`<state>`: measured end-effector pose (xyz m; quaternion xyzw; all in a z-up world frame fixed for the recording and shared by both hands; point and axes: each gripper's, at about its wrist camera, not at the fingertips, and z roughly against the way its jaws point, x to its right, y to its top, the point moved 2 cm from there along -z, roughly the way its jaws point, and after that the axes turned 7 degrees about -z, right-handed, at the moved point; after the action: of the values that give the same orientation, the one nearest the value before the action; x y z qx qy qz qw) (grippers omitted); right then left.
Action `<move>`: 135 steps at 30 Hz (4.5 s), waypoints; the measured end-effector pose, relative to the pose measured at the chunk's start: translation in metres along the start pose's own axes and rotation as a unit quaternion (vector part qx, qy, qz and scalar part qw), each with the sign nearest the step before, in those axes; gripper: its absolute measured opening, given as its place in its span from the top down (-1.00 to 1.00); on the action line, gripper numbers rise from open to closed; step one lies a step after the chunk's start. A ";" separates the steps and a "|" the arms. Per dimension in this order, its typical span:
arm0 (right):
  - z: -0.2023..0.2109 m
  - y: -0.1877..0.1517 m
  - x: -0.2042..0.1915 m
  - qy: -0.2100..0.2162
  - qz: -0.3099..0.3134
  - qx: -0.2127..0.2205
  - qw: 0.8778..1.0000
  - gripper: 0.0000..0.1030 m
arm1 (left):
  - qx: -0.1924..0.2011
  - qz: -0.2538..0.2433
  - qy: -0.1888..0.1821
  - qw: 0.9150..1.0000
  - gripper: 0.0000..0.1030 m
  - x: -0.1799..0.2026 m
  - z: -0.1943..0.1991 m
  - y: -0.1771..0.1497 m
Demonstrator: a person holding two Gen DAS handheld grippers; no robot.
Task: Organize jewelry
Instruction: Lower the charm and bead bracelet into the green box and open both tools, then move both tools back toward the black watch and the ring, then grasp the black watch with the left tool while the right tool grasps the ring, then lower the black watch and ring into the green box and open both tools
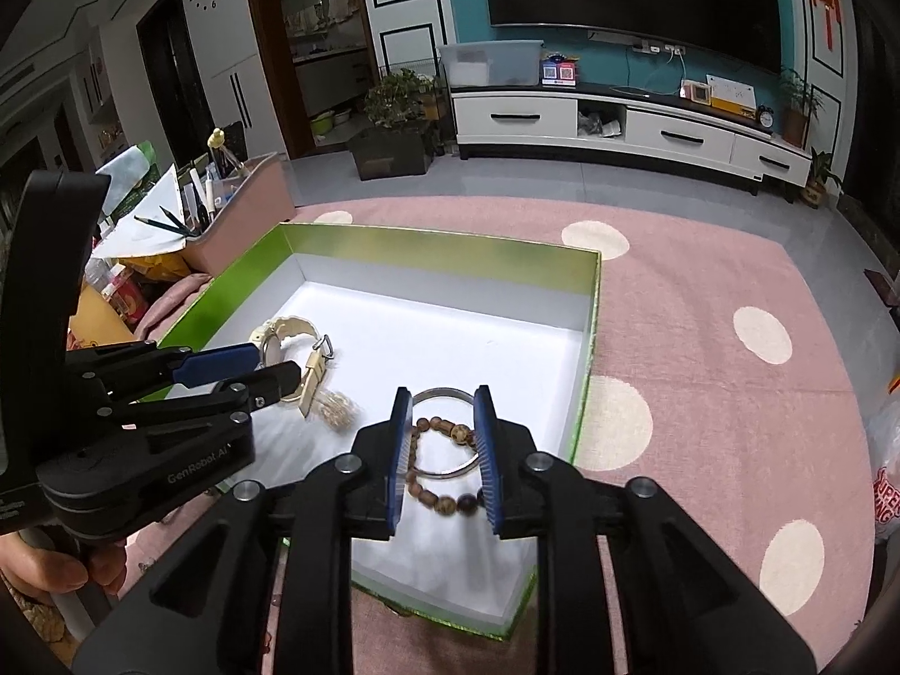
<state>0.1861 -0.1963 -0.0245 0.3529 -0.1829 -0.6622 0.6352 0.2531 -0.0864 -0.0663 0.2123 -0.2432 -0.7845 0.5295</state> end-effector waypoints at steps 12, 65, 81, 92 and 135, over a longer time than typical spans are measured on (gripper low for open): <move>0.051 -0.013 0.017 -0.013 -0.024 0.033 0.999 -0.32 | 0.036 0.007 0.005 0.999 -0.73 -0.003 0.046 -0.011; 0.046 -0.116 -0.008 0.027 -0.027 -0.050 0.998 0.18 | -0.032 0.221 -0.002 0.975 -0.55 -0.105 0.071 -0.144; -0.005 -0.101 -0.010 -0.025 -0.024 -0.061 0.998 0.42 | -0.102 0.187 0.000 0.977 0.57 -0.109 0.020 -0.123; -0.007 -0.103 -0.017 -0.045 0.009 -0.053 0.998 0.66 | -0.092 0.156 -0.010 0.983 0.79 -0.099 0.021 -0.126; 0.083 -0.028 -0.018 0.017 0.012 0.077 0.997 0.66 | 0.035 0.088 -0.002 0.996 0.93 -0.052 0.099 -0.028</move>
<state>0.1070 -0.1923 0.0177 0.4099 -0.2263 -0.6326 0.6169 0.1927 -0.0134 -0.0006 0.2068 -0.2895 -0.7263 0.5881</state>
